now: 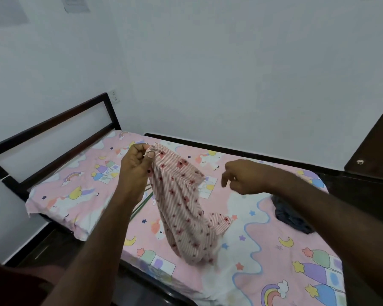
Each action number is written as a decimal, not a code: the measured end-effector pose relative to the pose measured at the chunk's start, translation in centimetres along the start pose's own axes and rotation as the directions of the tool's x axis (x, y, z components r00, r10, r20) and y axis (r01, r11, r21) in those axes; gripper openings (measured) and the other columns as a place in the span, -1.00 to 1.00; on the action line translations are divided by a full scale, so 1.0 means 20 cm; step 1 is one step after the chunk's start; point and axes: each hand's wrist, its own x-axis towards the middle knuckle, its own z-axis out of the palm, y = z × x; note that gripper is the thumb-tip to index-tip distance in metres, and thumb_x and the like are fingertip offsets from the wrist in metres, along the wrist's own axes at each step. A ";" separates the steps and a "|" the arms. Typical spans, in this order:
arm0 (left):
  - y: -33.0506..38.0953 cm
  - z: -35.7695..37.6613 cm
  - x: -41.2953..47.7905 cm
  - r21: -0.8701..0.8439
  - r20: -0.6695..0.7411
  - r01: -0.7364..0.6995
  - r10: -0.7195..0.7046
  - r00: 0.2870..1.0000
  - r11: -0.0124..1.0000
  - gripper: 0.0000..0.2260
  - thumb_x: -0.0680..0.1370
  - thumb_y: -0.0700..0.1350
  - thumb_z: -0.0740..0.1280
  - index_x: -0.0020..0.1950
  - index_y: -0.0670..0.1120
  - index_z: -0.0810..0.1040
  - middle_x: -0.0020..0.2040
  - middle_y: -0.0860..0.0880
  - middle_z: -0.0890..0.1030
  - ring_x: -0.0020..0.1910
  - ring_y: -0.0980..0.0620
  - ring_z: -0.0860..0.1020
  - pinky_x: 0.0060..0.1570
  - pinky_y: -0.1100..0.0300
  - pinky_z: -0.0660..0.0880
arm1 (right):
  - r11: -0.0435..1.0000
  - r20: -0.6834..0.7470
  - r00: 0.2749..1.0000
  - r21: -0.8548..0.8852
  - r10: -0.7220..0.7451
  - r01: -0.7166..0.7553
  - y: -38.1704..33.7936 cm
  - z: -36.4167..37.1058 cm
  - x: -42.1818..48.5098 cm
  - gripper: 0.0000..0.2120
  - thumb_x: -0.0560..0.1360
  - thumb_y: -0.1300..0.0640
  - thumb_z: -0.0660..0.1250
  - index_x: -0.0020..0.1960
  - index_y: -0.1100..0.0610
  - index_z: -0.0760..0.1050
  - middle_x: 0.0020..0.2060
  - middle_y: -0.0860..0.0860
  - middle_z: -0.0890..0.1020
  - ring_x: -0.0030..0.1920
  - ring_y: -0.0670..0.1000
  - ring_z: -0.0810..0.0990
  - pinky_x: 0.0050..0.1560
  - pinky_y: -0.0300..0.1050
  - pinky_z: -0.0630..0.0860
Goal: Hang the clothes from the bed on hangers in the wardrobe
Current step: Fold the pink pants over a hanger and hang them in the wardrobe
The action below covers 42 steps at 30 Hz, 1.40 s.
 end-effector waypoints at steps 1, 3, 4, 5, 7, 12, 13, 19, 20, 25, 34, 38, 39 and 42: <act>0.00 -0.01 0.00 -0.012 0.017 -0.001 0.002 1.000 1.000 -0.86 0.62 -0.28 0.23 -0.04 -0.05 0.47 -0.24 0.14 0.61 -0.33 0.18 0.50 -0.31 0.24 0.39 | 0.999 -0.032 0.999 0.028 -0.015 0.016 -0.01 0.01 0.00 -0.71 0.48 0.16 0.25 0.14 0.01 0.63 -0.15 -0.12 0.50 -0.07 -0.05 0.52 0.03 -0.10 0.48; 0.03 -0.02 -0.01 -0.037 0.072 -0.011 0.014 0.997 0.999 -0.87 0.61 -0.28 0.25 -0.04 -0.06 0.48 -0.23 0.12 0.62 -0.31 0.17 0.50 -0.32 0.26 0.40 | 0.971 -0.214 0.976 0.223 -0.033 0.082 -0.06 0.03 0.01 -0.77 0.49 0.14 0.30 0.09 0.04 0.65 -0.10 -0.11 0.60 -0.15 -0.13 0.55 -0.07 -0.19 0.50; 0.04 -0.02 -0.01 -0.044 0.104 -0.019 0.023 0.994 0.999 -0.87 0.60 -0.30 0.25 -0.04 -0.07 0.48 -0.24 0.12 0.62 -0.31 0.18 0.51 -0.32 0.29 0.40 | 0.935 -0.311 0.950 0.332 -0.016 0.125 -0.09 0.04 0.02 -0.81 0.51 0.17 0.32 0.06 0.06 0.66 -0.10 -0.13 0.63 -0.16 -0.13 0.57 -0.12 -0.27 0.48; 0.06 -0.02 -0.02 -0.046 0.131 -0.022 0.028 0.991 0.999 -0.86 0.60 -0.31 0.25 -0.04 -0.08 0.48 -0.25 0.13 0.61 -0.31 0.19 0.51 -0.33 0.32 0.41 | 0.893 -0.379 0.925 0.421 0.015 0.158 -0.12 0.06 0.03 -0.83 0.53 0.22 0.32 0.04 0.08 0.66 -0.10 -0.14 0.65 -0.14 -0.12 0.59 -0.15 -0.33 0.47; 0.08 -0.02 -0.04 -0.042 0.179 -0.025 0.032 0.983 0.999 -0.84 0.59 -0.35 0.25 -0.05 -0.09 0.49 -0.27 0.15 0.60 -0.31 0.20 0.51 -0.33 0.35 0.41 | 0.814 -0.441 0.892 0.552 0.101 0.181 -0.18 0.08 0.04 -0.80 0.55 0.28 0.30 0.02 0.07 0.65 -0.09 -0.16 0.67 -0.12 -0.13 0.61 -0.16 -0.40 0.45; 0.07 -0.07 -0.06 -0.021 0.234 -0.017 0.022 0.972 1.000 -0.83 0.57 -0.34 0.30 -0.05 -0.07 0.53 -0.23 0.09 0.60 -0.24 0.12 0.52 -0.28 0.30 0.42 | 0.818 -0.398 0.912 0.553 0.096 0.155 -0.20 0.18 0.08 -0.80 0.56 0.32 0.29 0.08 0.13 0.61 -0.12 -0.08 0.68 -0.19 -0.31 0.58 -0.20 -0.46 0.36; 0.06 -0.07 -0.07 -0.028 0.230 -0.011 0.017 0.973 1.000 -0.83 0.56 -0.33 0.31 -0.05 -0.06 0.54 -0.21 0.08 0.61 -0.23 0.10 0.53 -0.28 0.30 0.43 | 0.816 -0.383 0.919 0.557 0.089 0.153 -0.20 0.22 0.07 -0.82 0.55 0.31 0.30 0.07 0.13 0.62 -0.16 -0.07 0.69 -0.20 -0.29 0.59 -0.21 -0.47 0.36; 0.03 -0.08 -0.09 -0.049 0.201 0.025 -0.015 0.980 0.998 -0.83 0.57 -0.37 0.25 -0.05 -0.11 0.50 -0.21 0.10 0.61 -0.25 0.15 0.55 -0.28 0.32 0.44 | 0.824 -0.462 0.886 0.515 0.036 0.235 -0.25 0.40 0.02 -0.90 0.49 0.28 0.38 -0.11 0.10 0.58 -0.07 -0.11 0.64 0.01 -0.23 0.54 -0.06 -0.48 0.33; 0.02 -0.08 -0.10 -0.043 0.204 0.030 -0.021 0.979 0.999 -0.83 0.58 -0.38 0.24 -0.06 -0.11 0.49 -0.22 0.11 0.62 -0.26 0.16 0.55 -0.29 0.33 0.44 | 0.828 -0.480 0.876 0.506 0.037 0.242 -0.26 0.42 0.02 -0.91 0.50 0.27 0.37 -0.12 0.11 0.57 -0.02 -0.09 0.63 0.06 -0.24 0.52 -0.02 -0.49 0.32; 0.03 -0.05 -0.10 -0.053 0.208 0.038 -0.026 0.978 0.998 -0.82 0.58 -0.39 0.23 -0.06 -0.11 0.49 -0.20 0.10 0.63 -0.26 0.15 0.56 -0.29 0.33 0.46 | 0.878 -0.378 0.926 0.434 -0.025 0.200 -0.25 0.44 0.06 -0.94 0.49 0.10 0.38 -0.07 -0.05 0.56 0.23 -0.07 0.53 0.22 -0.05 0.49 0.17 -0.07 0.46; 0.01 -0.02 -0.10 -0.167 0.175 0.124 -0.095 0.980 0.978 -0.95 0.51 -0.24 0.30 -0.05 -0.14 0.48 -0.20 0.03 0.63 -0.26 0.11 0.57 -0.29 0.28 0.51 | 0.985 -0.237 0.968 0.129 -0.083 0.116 -0.31 0.39 0.10 -0.84 0.59 0.09 0.24 0.05 0.05 0.59 -0.11 -0.02 0.52 0.01 0.05 0.50 -0.12 0.03 0.49; -0.01 -0.01 -0.10 -0.249 0.100 0.141 -0.119 0.988 0.958 -0.93 0.57 -0.27 0.23 -0.03 -0.14 0.48 -0.20 0.04 0.65 -0.21 0.11 0.60 -0.20 0.24 0.55 | 0.990 -0.231 0.971 0.107 -0.065 0.092 -0.34 0.39 0.14 -0.82 0.59 0.09 0.21 0.05 0.06 0.59 -0.13 0.03 0.60 -0.11 0.09 0.54 -0.24 -0.07 0.42; -0.02 0.00 -0.10 -0.272 0.079 0.142 -0.125 0.989 0.952 -0.90 0.59 -0.30 0.20 -0.02 -0.15 0.48 -0.20 0.04 0.66 -0.20 0.11 0.60 -0.17 0.25 0.57 | 0.989 -0.233 0.971 0.121 -0.056 0.086 -0.35 0.40 0.15 -0.82 0.58 0.10 0.21 0.03 0.08 0.58 -0.16 0.05 0.62 -0.15 0.11 0.55 -0.27 -0.07 0.39; -0.02 0.02 -0.11 -0.325 0.038 0.156 -0.152 0.988 0.933 -0.87 0.62 -0.32 0.16 -0.02 -0.16 0.48 -0.18 0.03 0.67 -0.18 0.11 0.62 -0.11 0.25 0.60 | 0.976 -0.226 0.972 0.193 -0.059 0.104 -0.37 0.42 0.20 -0.82 0.58 0.17 0.19 -0.04 0.19 0.57 -0.23 0.15 0.64 -0.24 0.17 0.55 -0.28 -0.02 0.41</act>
